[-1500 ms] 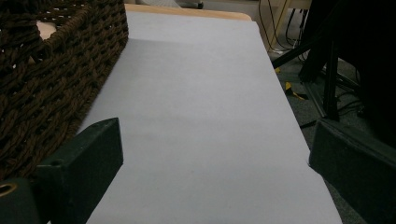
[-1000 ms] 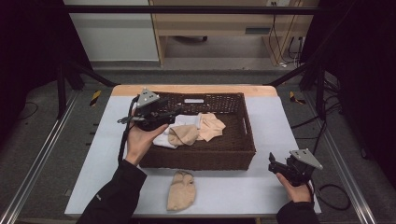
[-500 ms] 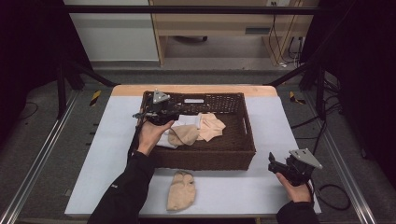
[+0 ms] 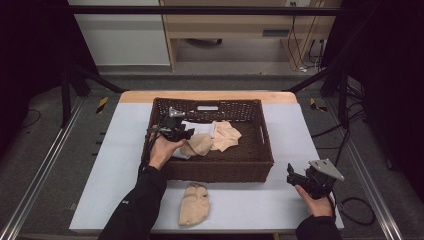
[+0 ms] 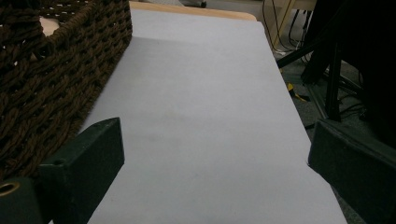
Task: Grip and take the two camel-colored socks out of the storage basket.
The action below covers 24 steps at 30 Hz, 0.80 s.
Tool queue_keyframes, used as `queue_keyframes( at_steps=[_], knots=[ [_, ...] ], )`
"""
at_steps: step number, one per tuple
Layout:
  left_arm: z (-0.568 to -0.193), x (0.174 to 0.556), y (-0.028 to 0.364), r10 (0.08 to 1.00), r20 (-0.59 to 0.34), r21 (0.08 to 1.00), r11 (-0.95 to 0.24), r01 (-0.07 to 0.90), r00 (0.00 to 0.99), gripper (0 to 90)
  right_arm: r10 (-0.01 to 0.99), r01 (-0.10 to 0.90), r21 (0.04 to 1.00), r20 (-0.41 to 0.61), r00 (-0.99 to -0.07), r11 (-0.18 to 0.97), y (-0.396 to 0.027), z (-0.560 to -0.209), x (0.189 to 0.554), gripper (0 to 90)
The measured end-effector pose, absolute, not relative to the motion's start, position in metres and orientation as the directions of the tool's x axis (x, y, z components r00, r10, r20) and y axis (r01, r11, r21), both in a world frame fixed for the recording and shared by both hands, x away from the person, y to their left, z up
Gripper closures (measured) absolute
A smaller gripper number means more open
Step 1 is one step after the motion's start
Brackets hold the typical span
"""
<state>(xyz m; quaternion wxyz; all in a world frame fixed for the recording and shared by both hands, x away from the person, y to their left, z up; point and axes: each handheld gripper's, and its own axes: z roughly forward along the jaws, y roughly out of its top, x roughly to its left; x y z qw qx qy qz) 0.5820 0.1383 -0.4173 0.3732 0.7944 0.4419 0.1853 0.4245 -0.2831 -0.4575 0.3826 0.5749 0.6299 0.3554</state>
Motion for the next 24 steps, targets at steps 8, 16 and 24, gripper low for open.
queue_keyframes(
  at_steps=[8, 16, 24],
  knots=[
    [-0.4249, 0.5831, 0.1361, 0.835, -0.027, 0.7, -0.377, 0.606, 0.55, 55.2, 0.996, 0.452, 0.888, -0.072, -0.046, 0.085, -0.2825, -0.4574, 0.4243, 4.0],
    [-0.428, 0.584, 0.1359, 0.848, -0.049, 0.659, -0.37, 0.655, 0.528, 67.9, 0.996, 0.456, 0.885, -0.074, -0.048, 0.088, -0.2815, -0.4577, 0.4247, 4.1],
    [-0.4248, 0.5811, 0.1344, 0.849, -0.075, 0.634, -0.364, 0.682, 0.523, 86.1, 0.996, 0.454, 0.886, -0.079, -0.049, 0.092, -0.2817, -0.458, 0.4251, 4.3]
  ],
)
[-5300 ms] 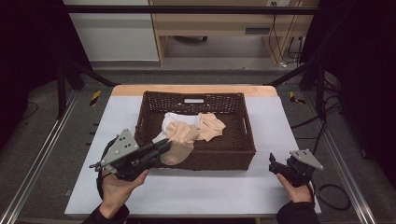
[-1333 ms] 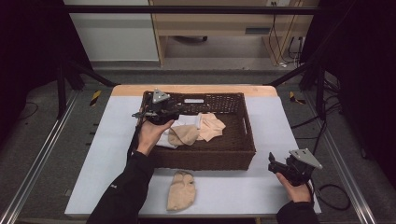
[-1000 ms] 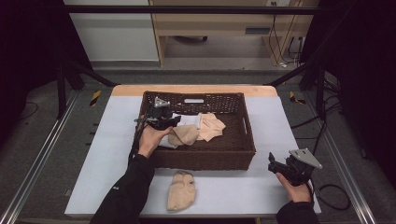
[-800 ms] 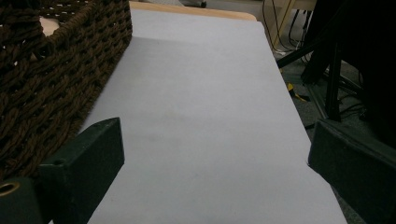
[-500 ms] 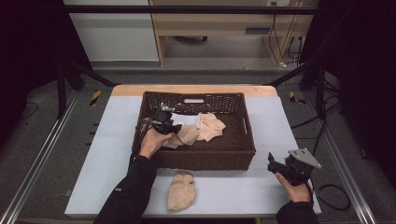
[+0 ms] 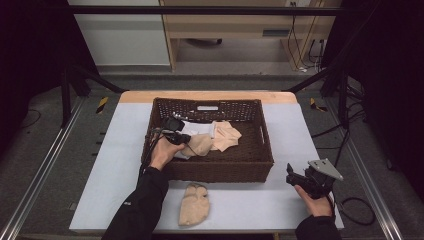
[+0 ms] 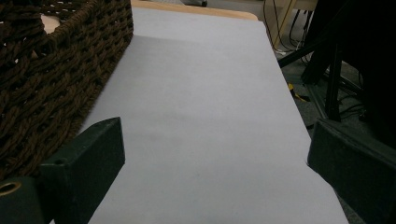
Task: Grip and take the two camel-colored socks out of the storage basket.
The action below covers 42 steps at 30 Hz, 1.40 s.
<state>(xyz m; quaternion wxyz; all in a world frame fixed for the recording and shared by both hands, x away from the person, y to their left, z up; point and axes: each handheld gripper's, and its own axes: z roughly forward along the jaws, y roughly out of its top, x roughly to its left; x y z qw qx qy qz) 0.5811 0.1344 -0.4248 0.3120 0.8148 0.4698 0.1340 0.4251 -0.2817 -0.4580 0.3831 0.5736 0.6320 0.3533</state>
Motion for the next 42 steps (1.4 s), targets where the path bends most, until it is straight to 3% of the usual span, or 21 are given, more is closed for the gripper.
queue_keyframes(
  at_steps=[9, 19, 31, 42],
  knots=[
    [-0.407, 0.574, 0.143, 0.832, -0.15, 0.764, -0.245, 0.596, 0.534, 86.7, 0.996, 0.451, 0.888, -0.077, -0.045, 0.089, -0.282, -0.458, 0.425, 4.4],
    [-0.372, 0.558, 0.149, 0.824, -0.163, 0.905, -0.094, 0.414, 0.543, 86.7, 0.996, 0.453, 0.887, -0.074, -0.04, 0.084, -0.283, -0.458, 0.425, 4.4],
    [-0.33, 0.524, 0.158, 0.784, -0.167, 0.957, -0.016, 0.289, 0.598, 86.8, 0.997, 0.449, 0.89, -0.072, -0.035, 0.08, -0.284, -0.457, 0.424, 4.4],
    [-0.306, 0.482, 0.163, 0.743, -0.139, 0.973, -0.022, 0.231, 0.655, 86.8, 0.997, 0.449, 0.891, -0.068, -0.027, 0.073, -0.286, -0.457, 0.423, 4.4]
  ],
)
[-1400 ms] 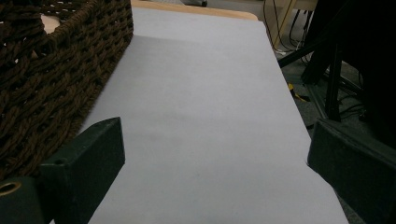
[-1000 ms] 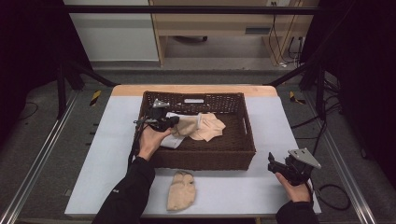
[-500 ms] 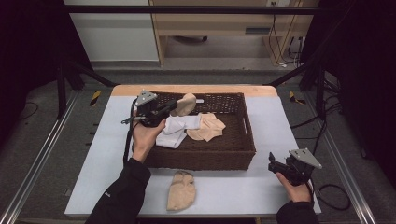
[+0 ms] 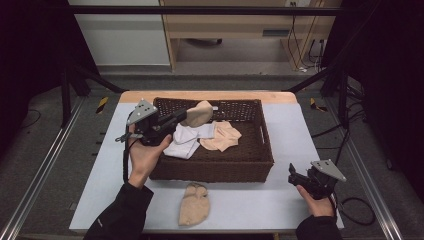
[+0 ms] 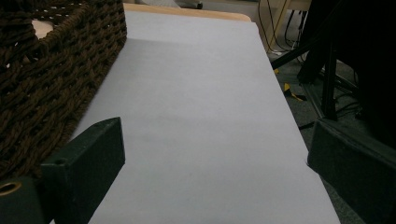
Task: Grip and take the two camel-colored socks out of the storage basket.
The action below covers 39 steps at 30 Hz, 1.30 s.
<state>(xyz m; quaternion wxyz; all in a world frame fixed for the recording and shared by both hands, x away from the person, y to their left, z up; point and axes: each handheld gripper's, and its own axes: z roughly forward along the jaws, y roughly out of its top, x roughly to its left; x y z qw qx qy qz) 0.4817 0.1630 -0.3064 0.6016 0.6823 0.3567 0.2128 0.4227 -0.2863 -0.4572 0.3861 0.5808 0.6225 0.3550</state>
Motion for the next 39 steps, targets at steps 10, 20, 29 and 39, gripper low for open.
queue_keyframes(
  at_steps=[10, 20, 29, 39],
  knots=[
    [-0.298, 0.441, 0.168, 0.693, -0.114, 0.981, -0.032, 0.189, 0.711, 86.8, 0.998, 0.444, 0.893, -0.066, -0.023, 0.07, -0.287, -0.456, 0.421, 4.4],
    [-0.306, 0.41, 0.175, 0.658, -0.107, 0.984, -0.037, 0.174, 0.745, 86.8, 0.998, 0.443, 0.894, -0.063, -0.02, 0.065, -0.286, -0.456, 0.419, 4.5],
    [-0.319, 0.393, 0.177, 0.631, -0.103, 0.984, -0.049, 0.173, 0.769, 86.8, 0.998, 0.444, 0.893, -0.064, -0.017, 0.065, -0.287, -0.456, 0.419, 4.5],
    [-0.34, 0.372, 0.18, 0.61, -0.091, 0.972, -0.118, 0.203, 0.787, 86.9, 0.998, 0.443, 0.894, -0.067, -0.018, 0.068, -0.287, -0.455, 0.417, 4.5]
  ],
)
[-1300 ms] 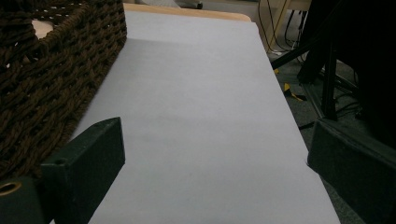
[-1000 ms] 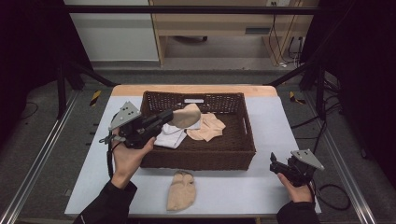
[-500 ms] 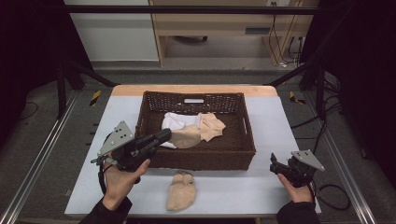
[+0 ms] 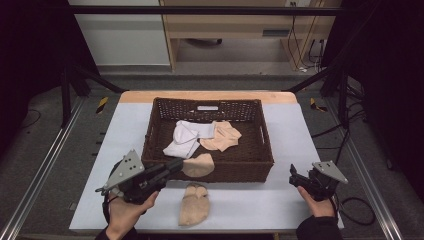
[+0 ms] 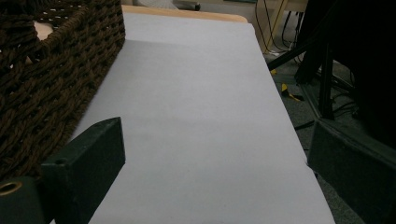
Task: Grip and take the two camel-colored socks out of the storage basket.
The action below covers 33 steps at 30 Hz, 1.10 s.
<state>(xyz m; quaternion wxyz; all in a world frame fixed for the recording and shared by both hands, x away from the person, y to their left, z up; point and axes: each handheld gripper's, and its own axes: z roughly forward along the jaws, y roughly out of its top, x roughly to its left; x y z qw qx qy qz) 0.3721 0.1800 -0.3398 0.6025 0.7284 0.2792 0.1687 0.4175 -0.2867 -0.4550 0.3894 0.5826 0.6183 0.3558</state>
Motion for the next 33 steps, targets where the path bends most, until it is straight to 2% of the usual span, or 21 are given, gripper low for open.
queue_keyframes(
  at_steps=[8, 17, 24, 27, 30, 33],
  knots=[
    [-0.38, 0.366, 0.177, 0.602, -0.123, 0.939, -0.186, 0.288, 0.789, 86.8, 0.997, 0.443, 0.894, -0.07, -0.02, 0.071, -0.286, -0.455, 0.417, 4.5],
    [-0.426, 0.379, 0.166, 0.632, -0.129, 0.884, -0.277, 0.378, 0.764, 86.8, 0.997, 0.447, 0.891, -0.073, -0.033, 0.08, -0.284, -0.456, 0.418, 4.6],
    [-0.446, 0.386, 0.157, 0.639, -0.104, 0.859, -0.328, 0.392, 0.762, 84.8, 0.996, 0.463, 0.882, -0.083, -0.033, 0.089, -0.282, -0.458, 0.419, 4.7],
    [-0.448, 0.388, 0.16, 0.651, -0.091, 0.863, -0.326, 0.385, 0.753, 73.4, 0.996, 0.478, 0.874, -0.081, -0.025, 0.083, -0.283, -0.459, 0.42, 4.8],
    [-0.447, 0.389, 0.166, 0.665, -0.11, 0.866, -0.301, 0.4, 0.738, 58.6, 0.997, 0.481, 0.874, -0.074, -0.02, 0.075, -0.285, -0.459, 0.42, 4.8],
    [-0.445, 0.389, 0.176, 0.682, -0.131, 0.878, -0.258, 0.403, 0.72, 48.2, 0.997, 0.482, 0.873, -0.07, -0.018, 0.069, -0.285, -0.459, 0.42, 4.8]
  ],
)
